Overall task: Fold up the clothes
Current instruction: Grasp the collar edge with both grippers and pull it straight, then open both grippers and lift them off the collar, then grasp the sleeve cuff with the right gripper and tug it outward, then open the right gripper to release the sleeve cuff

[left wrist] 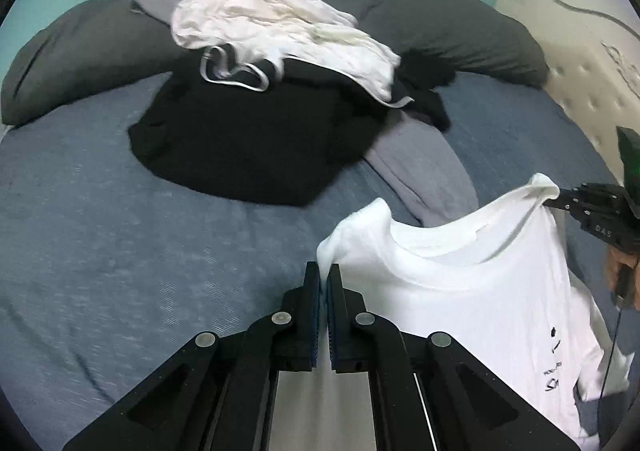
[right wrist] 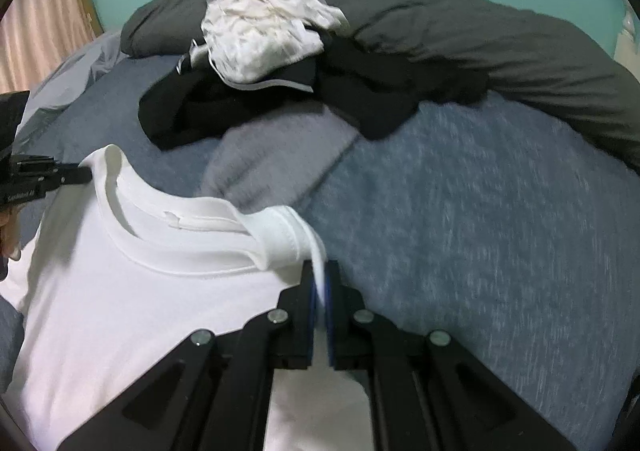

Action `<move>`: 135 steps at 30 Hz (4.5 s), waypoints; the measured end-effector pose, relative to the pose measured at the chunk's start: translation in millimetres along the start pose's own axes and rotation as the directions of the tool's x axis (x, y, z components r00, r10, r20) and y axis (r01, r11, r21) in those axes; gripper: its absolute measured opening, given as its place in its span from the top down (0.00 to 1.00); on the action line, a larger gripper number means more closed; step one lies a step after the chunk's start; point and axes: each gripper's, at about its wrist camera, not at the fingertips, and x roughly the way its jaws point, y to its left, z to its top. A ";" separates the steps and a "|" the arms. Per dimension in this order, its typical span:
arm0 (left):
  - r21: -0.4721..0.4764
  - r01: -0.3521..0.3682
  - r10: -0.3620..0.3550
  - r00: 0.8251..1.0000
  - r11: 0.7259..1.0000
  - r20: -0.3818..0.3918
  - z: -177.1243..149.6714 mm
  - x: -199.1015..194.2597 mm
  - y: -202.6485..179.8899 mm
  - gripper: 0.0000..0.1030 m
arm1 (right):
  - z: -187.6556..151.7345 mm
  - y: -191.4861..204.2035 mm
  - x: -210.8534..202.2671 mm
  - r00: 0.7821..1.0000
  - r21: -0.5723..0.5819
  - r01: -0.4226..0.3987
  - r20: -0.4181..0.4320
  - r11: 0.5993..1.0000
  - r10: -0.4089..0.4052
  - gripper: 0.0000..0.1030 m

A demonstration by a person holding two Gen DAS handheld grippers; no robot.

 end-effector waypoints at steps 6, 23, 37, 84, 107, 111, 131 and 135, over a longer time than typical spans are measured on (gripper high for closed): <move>0.005 -0.053 0.053 0.998 0.999 -0.016 19.1 9.5 13.5 0.97 | 36.8 6.1 7.2 0.999 0.002 0.027 0.022 1.000 -0.027 0.97; -0.133 -0.024 0.012 0.996 0.991 -0.092 0.8 74.1 36.0 0.76 | 14.8 -5.8 89.3 0.993 0.082 0.067 -0.102 0.994 -0.059 0.94; -0.224 0.049 -0.054 0.998 0.973 -0.016 -65.2 -53.7 46.9 0.49 | -47.2 -19.8 -28.4 0.999 0.246 0.042 0.004 0.968 -0.044 0.57; -0.232 0.040 -0.039 0.999 0.972 0.008 -303.0 -285.6 -73.7 0.00 | -418.5 -104.0 -309.8 0.993 0.731 0.093 -0.114 0.676 -0.013 0.36; -0.235 0.000 0.001 1.000 0.972 0.004 -305.1 -307.8 -69.9 0.00 | -431.0 -102.9 -301.3 0.995 0.676 0.104 -0.065 0.730 -0.081 0.95; -0.226 -0.001 0.001 1.000 0.974 0.002 -304.0 -309.3 -71.9 0.00 | -424.6 -113.1 -325.4 0.991 0.674 0.112 -0.018 0.730 -0.135 0.96; -0.223 -0.015 0.002 0.998 0.975 -0.057 -312.8 -301.4 -61.0 0.00 | -410.9 -188.9 -348.1 0.936 0.664 0.325 -0.124 0.673 -0.331 0.86; -0.224 -0.027 0.014 0.998 0.974 -0.059 -316.3 -305.2 -57.6 0.00 | -407.2 -168.6 -360.1 0.943 0.637 0.302 -0.088 0.709 -0.321 0.80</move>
